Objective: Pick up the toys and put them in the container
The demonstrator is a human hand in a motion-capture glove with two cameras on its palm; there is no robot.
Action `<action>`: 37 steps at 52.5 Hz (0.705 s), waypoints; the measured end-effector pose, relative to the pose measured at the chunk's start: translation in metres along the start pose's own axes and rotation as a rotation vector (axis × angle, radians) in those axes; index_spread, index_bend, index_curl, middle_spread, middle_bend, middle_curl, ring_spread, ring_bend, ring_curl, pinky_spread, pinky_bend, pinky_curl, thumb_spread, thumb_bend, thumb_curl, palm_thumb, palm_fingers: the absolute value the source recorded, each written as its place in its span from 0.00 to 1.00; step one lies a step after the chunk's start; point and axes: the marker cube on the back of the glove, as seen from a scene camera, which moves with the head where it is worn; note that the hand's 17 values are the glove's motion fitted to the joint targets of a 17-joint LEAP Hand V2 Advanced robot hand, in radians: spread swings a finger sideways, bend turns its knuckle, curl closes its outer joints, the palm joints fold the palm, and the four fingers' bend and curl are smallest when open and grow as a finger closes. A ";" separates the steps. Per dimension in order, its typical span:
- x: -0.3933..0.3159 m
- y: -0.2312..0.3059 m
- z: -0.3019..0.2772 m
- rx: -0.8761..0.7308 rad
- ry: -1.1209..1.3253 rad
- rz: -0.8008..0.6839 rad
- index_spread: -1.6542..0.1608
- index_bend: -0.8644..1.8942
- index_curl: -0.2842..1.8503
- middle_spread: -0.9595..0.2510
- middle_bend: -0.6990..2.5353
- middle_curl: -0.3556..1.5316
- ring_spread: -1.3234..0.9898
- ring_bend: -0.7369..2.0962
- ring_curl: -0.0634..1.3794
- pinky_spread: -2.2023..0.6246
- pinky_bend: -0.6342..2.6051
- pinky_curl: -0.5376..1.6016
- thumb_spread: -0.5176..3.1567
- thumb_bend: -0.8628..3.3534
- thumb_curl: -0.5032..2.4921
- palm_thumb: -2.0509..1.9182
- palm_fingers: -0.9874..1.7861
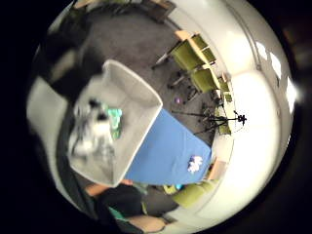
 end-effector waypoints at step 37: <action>0.077 0.140 -0.054 0.047 -0.077 0.163 0.74 0.37 0.39 0.67 0.36 0.46 0.48 0.55 0.28 0.74 0.52 0.42 0.43 0.18 0.28 0.49 0.34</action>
